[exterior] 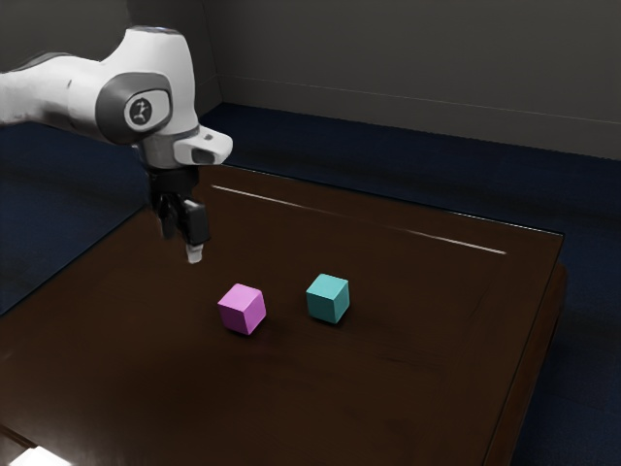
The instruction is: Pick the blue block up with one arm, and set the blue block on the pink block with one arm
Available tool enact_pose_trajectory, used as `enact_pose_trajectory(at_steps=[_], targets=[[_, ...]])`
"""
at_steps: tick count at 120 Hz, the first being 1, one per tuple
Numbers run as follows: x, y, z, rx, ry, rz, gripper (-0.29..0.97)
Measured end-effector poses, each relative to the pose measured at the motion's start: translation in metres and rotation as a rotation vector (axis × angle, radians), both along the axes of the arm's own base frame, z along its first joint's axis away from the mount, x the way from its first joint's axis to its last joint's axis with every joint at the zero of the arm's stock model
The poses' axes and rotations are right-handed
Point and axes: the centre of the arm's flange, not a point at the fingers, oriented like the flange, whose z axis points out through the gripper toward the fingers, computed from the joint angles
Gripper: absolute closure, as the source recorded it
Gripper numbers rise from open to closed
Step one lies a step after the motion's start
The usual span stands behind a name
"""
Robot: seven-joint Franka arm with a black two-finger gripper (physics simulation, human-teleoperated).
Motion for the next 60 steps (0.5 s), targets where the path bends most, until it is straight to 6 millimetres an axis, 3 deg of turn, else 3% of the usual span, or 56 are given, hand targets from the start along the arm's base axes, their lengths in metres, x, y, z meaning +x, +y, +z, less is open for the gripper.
enact_pose_trajectory(at_steps=[33, 60], targets=[[0.056, -0.085, -0.065, -0.053, -0.016, 0.027, 0.00], [0.099, -0.124, -0.120, -0.071, -0.005, 0.076, 0.00]])
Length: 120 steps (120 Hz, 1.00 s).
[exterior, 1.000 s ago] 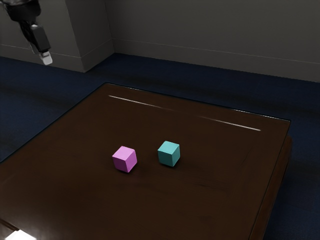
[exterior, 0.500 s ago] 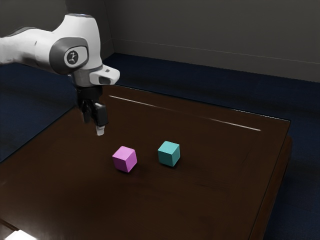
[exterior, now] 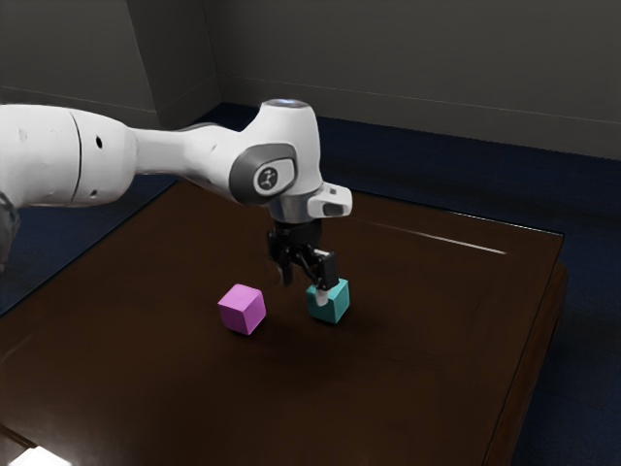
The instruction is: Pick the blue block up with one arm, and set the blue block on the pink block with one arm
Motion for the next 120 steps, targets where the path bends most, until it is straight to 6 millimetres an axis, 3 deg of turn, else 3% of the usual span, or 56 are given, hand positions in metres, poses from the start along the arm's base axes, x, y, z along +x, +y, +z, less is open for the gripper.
enact_pose_trajectory(at_steps=[18, 37, 73, 79, 97, 108, 120], targets=[[0.029, 0.008, -0.018, 0.020, -0.019, 0.058, 0.00], [0.062, 0.022, -0.055, 0.030, -0.007, 0.123, 0.00], [0.087, 0.021, -0.091, 0.038, 0.003, 0.181, 0.00], [0.088, 0.021, -0.098, 0.041, 0.009, 0.189, 0.06], [0.089, 0.022, -0.104, 0.051, 0.013, 0.205, 0.31], [0.090, 0.023, -0.105, 0.060, 0.011, 0.213, 0.33], [0.088, 0.022, -0.092, 0.080, 0.002, 0.213, 0.36]])
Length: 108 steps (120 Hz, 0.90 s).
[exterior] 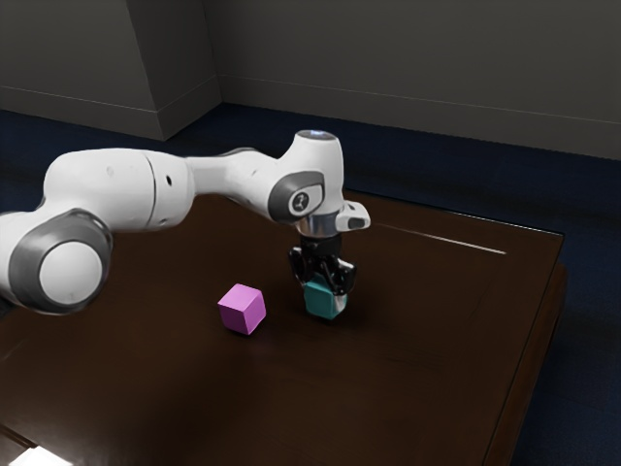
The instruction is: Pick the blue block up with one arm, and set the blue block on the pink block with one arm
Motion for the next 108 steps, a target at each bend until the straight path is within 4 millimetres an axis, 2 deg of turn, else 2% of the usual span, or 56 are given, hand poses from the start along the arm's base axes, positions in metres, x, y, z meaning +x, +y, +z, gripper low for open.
enact_pose_trajectory(at_steps=[18, 32, 50, 76, 94, 108], targets=[[-0.011, 0.007, 0.046, 0.043, -0.024, 0.000, 0.36], [-0.022, 0.032, 0.074, 0.068, -0.026, 0.015, 0.38], [-0.030, 0.078, 0.074, 0.080, 0.011, 0.043, 0.37], [-0.042, 0.121, 0.069, 0.086, 0.061, 0.027, 0.37], [-0.046, 0.135, 0.065, 0.076, 0.078, -0.007, 0.37], [-0.057, 0.132, 0.068, 0.063, 0.092, -0.048, 0.37]])
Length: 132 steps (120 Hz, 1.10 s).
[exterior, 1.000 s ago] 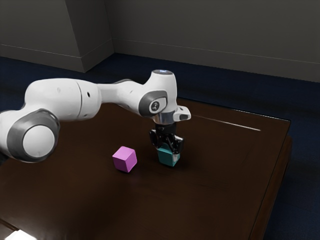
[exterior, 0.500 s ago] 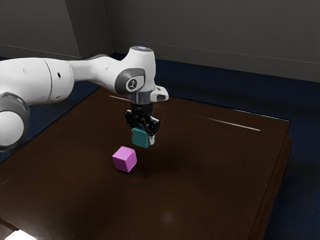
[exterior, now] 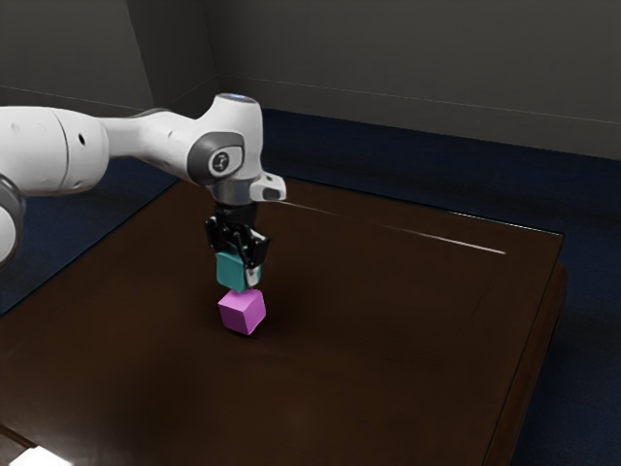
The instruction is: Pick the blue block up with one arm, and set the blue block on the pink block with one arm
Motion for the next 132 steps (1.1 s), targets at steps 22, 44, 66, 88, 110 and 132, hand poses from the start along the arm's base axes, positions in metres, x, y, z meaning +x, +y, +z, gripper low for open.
enact_pose_trajectory(at_steps=[22, 44, 66, 88, 110, 132], targets=[[-0.018, -0.007, 0.002, -0.003, 0.020, -0.054, 0.37], [-0.019, -0.012, 0.002, -0.023, 0.017, -0.088, 0.23], [-0.018, -0.009, 0.020, -0.024, -0.008, -0.104, 0.10], [-0.029, -0.028, 0.104, 0.010, -0.116, -0.148, 0.04], [-0.025, -0.035, 0.233, 0.001, -0.309, -0.125, 0.02], [-0.041, -0.052, 0.309, 0.039, -0.407, -0.075, 0.01]])
